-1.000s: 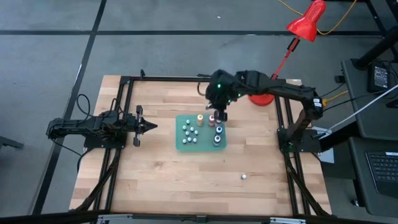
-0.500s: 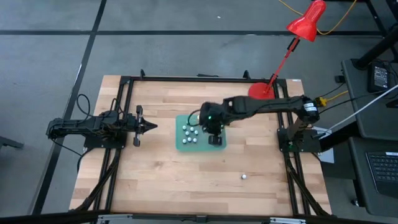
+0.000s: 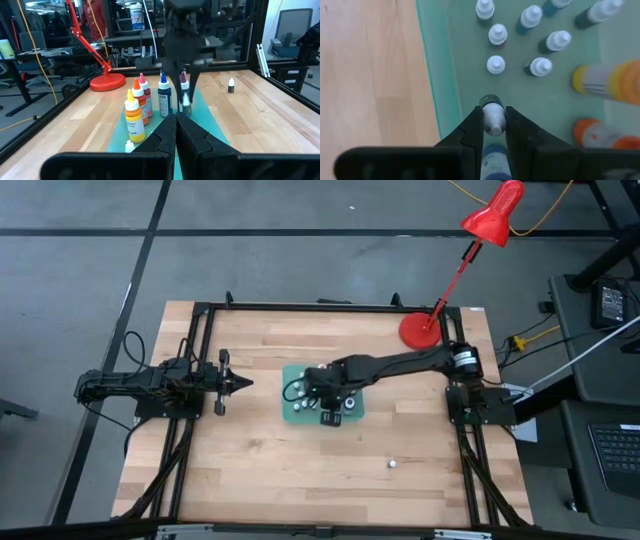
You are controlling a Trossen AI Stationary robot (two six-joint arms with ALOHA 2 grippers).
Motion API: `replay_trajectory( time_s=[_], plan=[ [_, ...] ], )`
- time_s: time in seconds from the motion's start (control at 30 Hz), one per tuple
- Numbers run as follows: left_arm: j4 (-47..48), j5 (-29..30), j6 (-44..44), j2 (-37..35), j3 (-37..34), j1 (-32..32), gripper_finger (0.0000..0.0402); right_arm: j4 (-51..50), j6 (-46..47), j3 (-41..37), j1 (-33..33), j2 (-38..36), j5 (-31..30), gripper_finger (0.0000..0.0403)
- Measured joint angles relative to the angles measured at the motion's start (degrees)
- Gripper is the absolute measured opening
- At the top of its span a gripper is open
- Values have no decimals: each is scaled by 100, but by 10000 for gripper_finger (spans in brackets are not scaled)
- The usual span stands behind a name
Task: Pick & Place food coloring
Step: Put the small green food coloring bottle into the green bin
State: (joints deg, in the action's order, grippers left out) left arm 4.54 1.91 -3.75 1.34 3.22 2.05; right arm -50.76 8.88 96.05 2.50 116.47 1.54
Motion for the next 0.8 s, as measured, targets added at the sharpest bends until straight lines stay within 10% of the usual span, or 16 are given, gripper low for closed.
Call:
replay_trajectory(
  time_s=[0.8],
  plan=[
    [0, 0, 0, 0, 0, -1, 4, 345, 17, 7, -2, 751, 97, 72]
  ],
)
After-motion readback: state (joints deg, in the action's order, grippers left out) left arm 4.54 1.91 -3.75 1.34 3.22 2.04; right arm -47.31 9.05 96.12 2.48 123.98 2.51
